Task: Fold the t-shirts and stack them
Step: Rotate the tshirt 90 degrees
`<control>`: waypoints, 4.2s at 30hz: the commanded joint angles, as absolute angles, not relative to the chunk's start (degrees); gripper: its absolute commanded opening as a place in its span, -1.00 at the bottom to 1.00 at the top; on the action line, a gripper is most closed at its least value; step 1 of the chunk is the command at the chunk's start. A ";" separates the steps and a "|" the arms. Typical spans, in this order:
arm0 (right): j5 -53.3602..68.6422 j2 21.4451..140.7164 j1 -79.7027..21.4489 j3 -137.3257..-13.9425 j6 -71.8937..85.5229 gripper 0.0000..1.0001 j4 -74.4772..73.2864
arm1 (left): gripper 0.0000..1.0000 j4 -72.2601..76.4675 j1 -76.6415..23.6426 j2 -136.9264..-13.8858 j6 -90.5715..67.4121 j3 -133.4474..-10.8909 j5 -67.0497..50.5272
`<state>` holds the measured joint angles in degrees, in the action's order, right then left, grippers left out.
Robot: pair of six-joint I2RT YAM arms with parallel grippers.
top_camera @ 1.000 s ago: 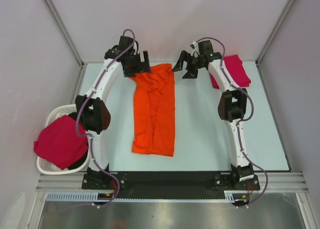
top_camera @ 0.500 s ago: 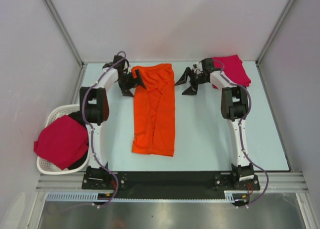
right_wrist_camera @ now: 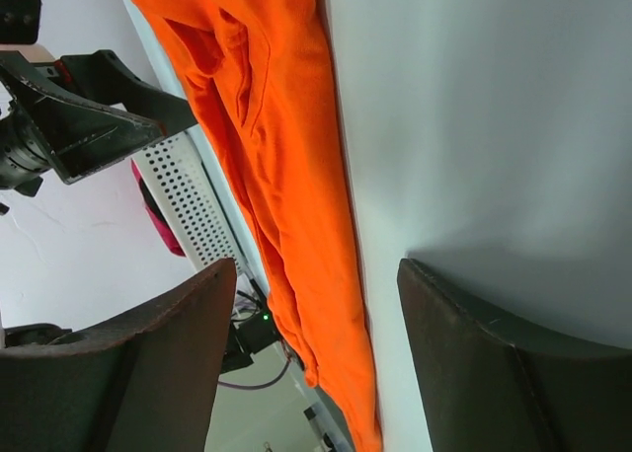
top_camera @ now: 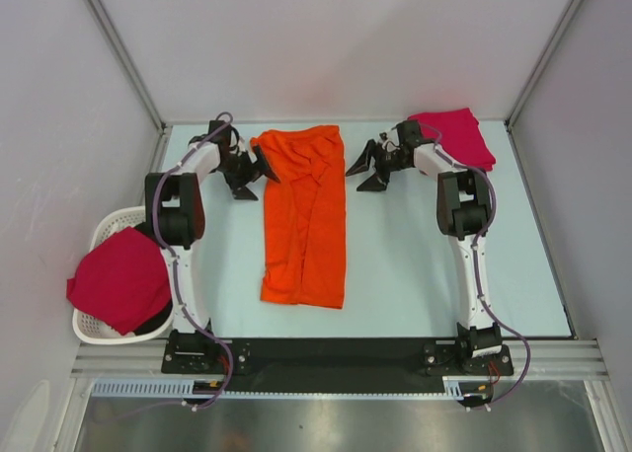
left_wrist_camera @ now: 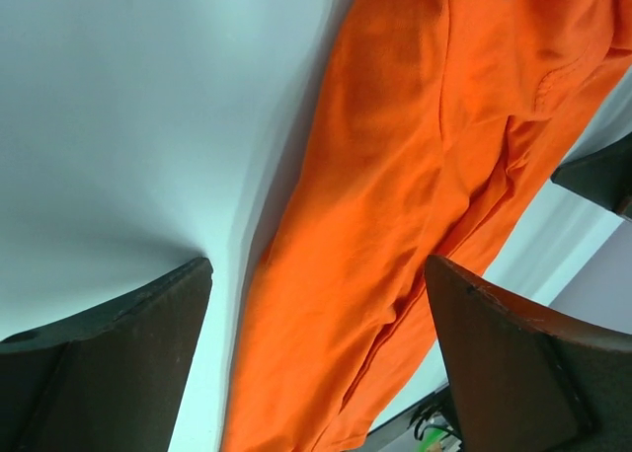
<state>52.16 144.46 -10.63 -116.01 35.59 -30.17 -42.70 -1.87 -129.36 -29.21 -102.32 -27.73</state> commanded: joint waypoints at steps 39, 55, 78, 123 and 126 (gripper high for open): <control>55.90 127.00 -24.34 -76.11 25.40 -0.59 -36.30 | -0.59 -40.25 -9.84 -110.39 -18.98 -55.02 -31.03; 56.86 127.35 -25.58 -76.29 18.64 -1.00 -44.56 | -1.00 -42.36 -11.69 -108.64 -17.75 -50.37 -27.25; 55.55 123.93 -28.91 -70.23 15.03 -1.00 -50.18 | -1.00 -48.52 -15.55 -102.04 -17.58 -44.30 -22.68; 27.35 146.34 -12.04 -144.49 20.65 0.67 -43.08 | 1.00 -46.16 -4.31 -129.28 -26.36 -125.86 -15.73; 24.62 147.12 -12.39 -144.93 20.83 0.65 -39.73 | 0.99 -44.91 -2.82 -131.91 -27.77 -128.93 -16.35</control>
<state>28.86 148.62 -12.16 -141.21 19.94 -48.29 -48.25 -5.15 -131.68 -24.53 -121.75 -13.89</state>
